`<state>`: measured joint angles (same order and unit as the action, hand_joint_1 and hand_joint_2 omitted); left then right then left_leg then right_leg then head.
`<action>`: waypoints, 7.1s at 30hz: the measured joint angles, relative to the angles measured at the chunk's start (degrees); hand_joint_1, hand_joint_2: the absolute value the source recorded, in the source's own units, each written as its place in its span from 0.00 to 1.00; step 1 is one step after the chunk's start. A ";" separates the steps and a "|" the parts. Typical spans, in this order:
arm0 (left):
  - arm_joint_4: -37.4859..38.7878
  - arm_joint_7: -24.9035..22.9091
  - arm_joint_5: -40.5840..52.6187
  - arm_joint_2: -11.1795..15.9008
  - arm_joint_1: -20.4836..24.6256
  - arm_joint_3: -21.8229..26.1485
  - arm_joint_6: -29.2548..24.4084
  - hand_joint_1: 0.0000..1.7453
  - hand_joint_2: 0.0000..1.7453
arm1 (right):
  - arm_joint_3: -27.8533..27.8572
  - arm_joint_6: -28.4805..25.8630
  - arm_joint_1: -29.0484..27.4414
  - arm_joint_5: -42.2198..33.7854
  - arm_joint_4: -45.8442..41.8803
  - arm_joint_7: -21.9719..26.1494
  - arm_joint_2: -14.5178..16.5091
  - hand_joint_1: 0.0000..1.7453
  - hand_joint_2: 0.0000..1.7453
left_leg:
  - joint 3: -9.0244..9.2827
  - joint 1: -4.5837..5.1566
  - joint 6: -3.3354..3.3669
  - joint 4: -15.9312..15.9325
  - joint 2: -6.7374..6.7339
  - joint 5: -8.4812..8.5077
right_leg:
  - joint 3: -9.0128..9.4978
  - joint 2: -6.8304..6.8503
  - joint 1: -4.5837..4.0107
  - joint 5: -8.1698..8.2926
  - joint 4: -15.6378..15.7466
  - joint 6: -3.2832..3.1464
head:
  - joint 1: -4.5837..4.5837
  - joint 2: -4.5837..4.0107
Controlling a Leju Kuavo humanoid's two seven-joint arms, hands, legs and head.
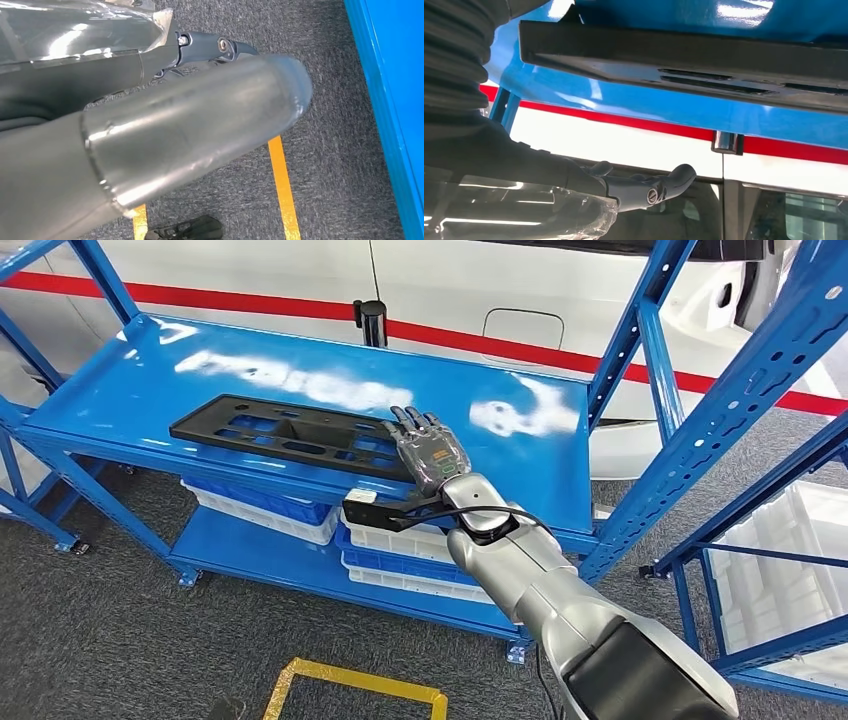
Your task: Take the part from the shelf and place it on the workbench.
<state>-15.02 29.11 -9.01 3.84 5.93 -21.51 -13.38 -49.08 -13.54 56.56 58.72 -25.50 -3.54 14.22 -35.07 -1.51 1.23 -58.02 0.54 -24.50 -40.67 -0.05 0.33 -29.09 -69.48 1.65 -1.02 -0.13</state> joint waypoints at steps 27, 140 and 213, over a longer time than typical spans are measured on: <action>-0.43 -0.09 -1.27 0.02 0.09 -0.43 0.01 0.00 0.00 | -1.21 -0.57 -0.39 0.83 0.10 -1.45 0.93 0.00 1.00 | -0.70 -0.34 -0.01 -0.38 -0.26 0.20 | -1.11 -0.12 -0.12 -2.77 -3.46 -0.86 | 0.28 0.00; -1.01 2.81 -5.39 -2.15 -1.13 3.79 -14.67 0.00 1.00 | -1.36 0.57 -3.94 -29.90 -38.96 14.92 -15.24 0.95 1.00 | 1.84 -1.73 -0.89 3.16 -0.55 1.47 | -0.38 -0.17 1.50 -0.45 -1.68 1.07 | 0.45 0.00; -0.83 2.15 -4.70 -1.92 -0.64 1.47 -15.67 0.00 1.00 | 0.74 0.95 -8.60 -25.99 -39.82 13.85 -14.96 0.95 1.00 | 1.10 -0.09 0.32 0.04 -0.33 -0.61 | 1.53 -0.27 0.31 1.53 3.97 -0.27 | -0.10 0.00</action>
<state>-15.85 31.27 -13.71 1.91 5.29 -20.04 -29.05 -48.34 -12.60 47.97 32.74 -65.32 10.30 -0.74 -33.97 -1.61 1.55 -57.98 0.21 -25.11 -39.14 -0.32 0.65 -27.56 -65.51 1.37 -1.13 -0.13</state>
